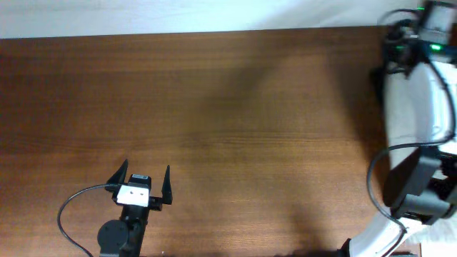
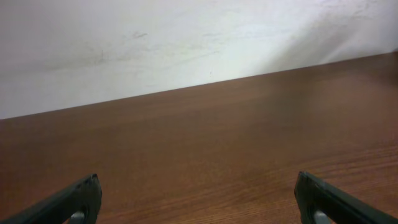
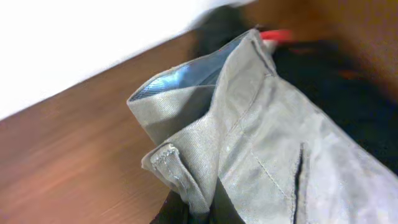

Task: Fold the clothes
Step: 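Pull the trousers left and drop them flat on the table center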

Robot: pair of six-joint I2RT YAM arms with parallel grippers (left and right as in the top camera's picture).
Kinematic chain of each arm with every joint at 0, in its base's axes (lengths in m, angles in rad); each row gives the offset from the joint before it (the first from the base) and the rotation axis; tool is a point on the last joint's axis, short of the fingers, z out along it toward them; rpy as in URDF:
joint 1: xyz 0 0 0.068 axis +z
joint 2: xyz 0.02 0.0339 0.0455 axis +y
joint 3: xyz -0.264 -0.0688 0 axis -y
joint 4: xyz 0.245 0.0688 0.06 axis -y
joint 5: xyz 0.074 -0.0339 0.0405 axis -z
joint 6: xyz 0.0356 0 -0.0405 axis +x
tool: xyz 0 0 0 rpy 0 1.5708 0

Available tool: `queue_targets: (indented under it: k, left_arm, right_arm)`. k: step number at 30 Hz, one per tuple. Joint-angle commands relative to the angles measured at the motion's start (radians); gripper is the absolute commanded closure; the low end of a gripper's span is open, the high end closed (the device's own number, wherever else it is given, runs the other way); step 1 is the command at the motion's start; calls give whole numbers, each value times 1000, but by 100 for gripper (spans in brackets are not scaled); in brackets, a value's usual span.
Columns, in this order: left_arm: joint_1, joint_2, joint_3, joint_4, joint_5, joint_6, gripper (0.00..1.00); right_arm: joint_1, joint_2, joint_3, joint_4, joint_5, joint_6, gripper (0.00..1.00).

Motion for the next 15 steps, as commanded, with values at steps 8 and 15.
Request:
queue_targets:
  k: [8, 15]
  left_arm:
    - [-5, -4, -7, 1, -2, 12, 1]
    - [-5, -4, -7, 1, -2, 12, 1]
  right_arm:
    - [919, 18, 14, 179, -180, 326, 96]
    - [962, -47, 14, 112, -90, 280, 1]
